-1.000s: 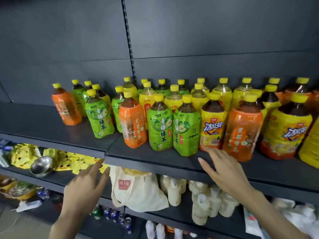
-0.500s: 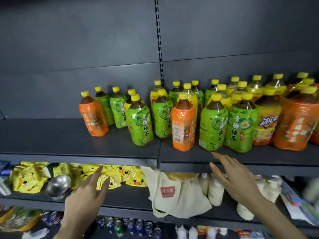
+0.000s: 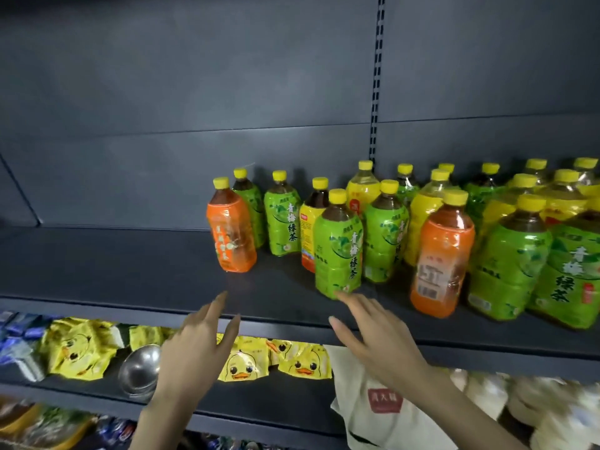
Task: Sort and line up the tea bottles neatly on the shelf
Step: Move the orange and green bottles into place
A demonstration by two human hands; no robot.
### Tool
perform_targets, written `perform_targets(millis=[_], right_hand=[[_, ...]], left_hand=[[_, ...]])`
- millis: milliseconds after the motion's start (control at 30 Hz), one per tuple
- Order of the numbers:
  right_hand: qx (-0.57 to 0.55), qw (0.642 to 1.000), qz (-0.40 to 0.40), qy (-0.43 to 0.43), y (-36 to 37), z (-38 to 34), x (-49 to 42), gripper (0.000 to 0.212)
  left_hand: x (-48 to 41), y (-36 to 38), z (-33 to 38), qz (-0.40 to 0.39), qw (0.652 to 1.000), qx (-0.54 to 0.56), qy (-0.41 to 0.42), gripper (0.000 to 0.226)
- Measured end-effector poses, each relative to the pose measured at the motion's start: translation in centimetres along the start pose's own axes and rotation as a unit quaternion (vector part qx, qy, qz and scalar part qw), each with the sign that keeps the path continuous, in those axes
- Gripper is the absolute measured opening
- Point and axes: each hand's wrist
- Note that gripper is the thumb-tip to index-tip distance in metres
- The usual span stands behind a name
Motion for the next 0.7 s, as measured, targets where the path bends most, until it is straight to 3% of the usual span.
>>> perform_targets(millis=[233, 467, 700], right_hand=[[-0.046, 0.998, 0.028, -0.021, 2.8, -2.4, -9.7, 0.066], [-0.112, 0.989, 0.089, -0.046, 4.5, -4.1, -18.3, 0.062], [-0.199, 0.965, 0.165, 0.053, 6.0, -4.1, -25.6, 0.076]], left_hand=[[-9.3, 0.4, -4.0, 0.027, 0.999, 0.021, -0.009, 0.056], [-16.7, 2.7, -5.0, 0.003, 0.988, 0.151, -0.016, 0.09], [-21.9, 4.0, -5.3, -0.001, 0.956, 0.292, -0.015, 0.109]])
Point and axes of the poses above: each hand's wrist, its own x-axis away from the middle knuckle, its own y-axis out of the palm, z = x × y, and after that the axes turned 6 degrees about -z, right-handed
